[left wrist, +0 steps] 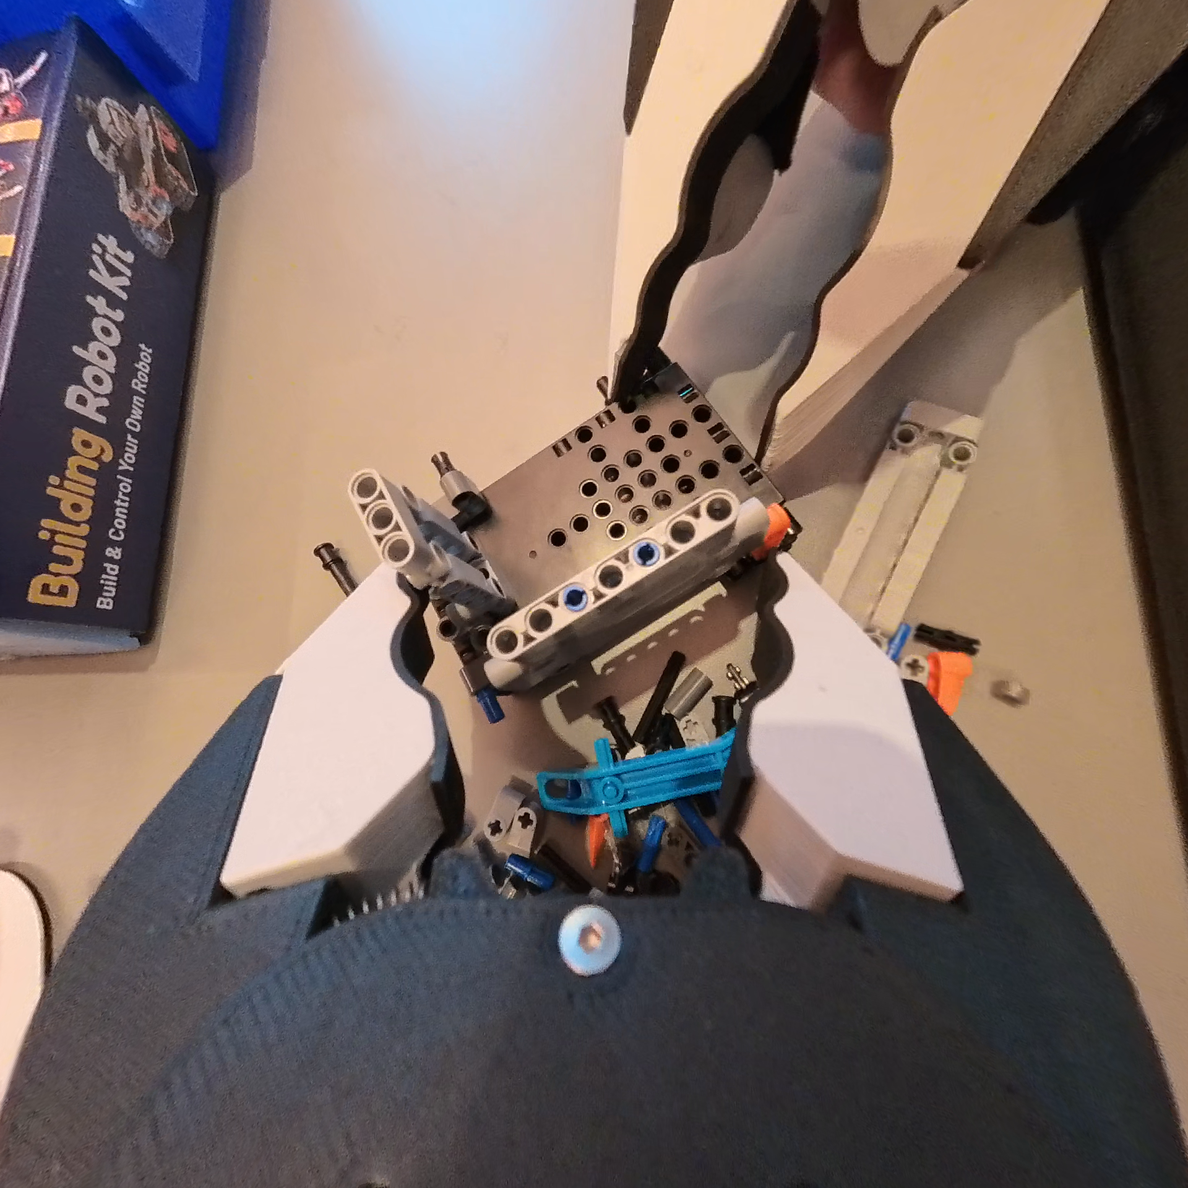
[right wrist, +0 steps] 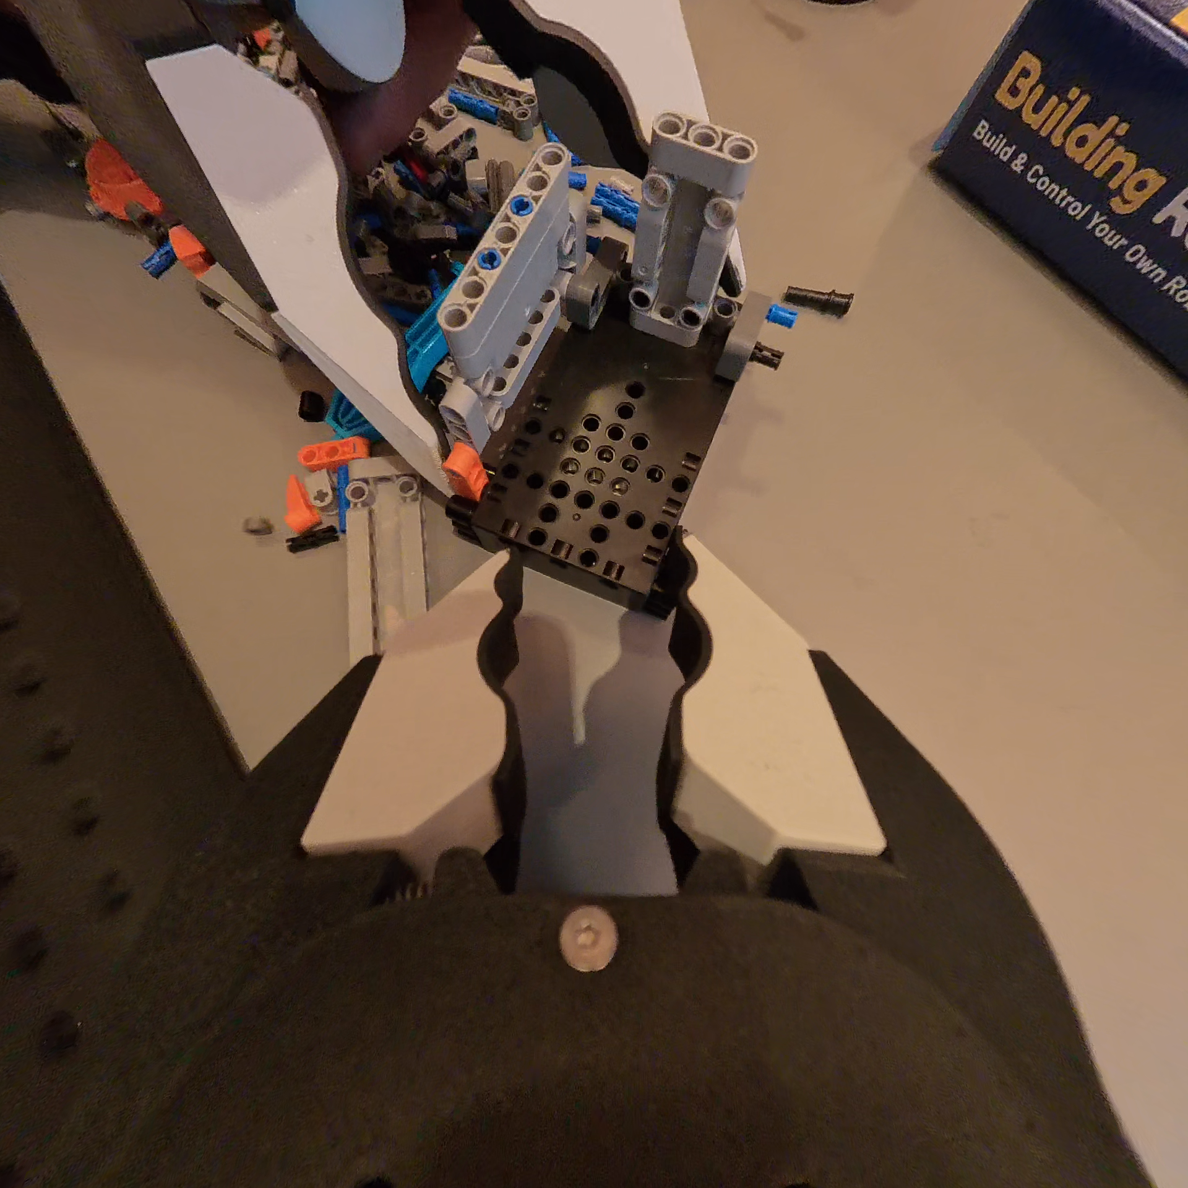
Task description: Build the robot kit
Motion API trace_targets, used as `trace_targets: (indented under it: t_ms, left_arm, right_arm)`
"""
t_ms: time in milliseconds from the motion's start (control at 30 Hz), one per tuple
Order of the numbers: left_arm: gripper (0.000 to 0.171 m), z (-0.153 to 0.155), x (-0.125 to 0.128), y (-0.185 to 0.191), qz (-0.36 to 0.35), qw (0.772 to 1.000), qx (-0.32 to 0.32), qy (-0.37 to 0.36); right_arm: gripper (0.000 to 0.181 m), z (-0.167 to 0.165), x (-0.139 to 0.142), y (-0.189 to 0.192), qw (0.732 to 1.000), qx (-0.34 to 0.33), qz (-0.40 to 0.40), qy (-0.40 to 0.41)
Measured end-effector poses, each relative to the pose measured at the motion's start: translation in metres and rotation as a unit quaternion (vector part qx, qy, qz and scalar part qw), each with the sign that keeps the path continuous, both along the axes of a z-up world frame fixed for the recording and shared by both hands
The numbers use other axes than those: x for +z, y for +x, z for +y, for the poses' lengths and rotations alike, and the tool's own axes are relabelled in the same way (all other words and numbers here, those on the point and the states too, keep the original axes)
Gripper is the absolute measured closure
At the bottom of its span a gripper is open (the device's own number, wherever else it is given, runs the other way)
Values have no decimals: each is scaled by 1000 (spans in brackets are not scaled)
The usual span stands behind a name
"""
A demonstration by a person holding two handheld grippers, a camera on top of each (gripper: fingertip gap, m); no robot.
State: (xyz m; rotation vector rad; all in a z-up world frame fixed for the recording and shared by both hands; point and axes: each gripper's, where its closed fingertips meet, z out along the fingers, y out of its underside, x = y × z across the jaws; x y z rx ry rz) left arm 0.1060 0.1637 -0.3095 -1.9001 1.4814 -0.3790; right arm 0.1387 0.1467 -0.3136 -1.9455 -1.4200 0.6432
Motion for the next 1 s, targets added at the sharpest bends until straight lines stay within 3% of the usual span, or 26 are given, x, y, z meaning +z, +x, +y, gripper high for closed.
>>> trace_targets:
  t_ms: [567, 1000]
  left_arm:
    - [73, 1, -2, 2, 21, 1000, 14, -19]
    - [72, -3, 11, -20, 12, 999, 11, -41]
  right_arm:
    - [140, 0, -2, 1, 1000, -11, -20, 6]
    - [128, 12, 17, 8, 999, -11, 45, 27]
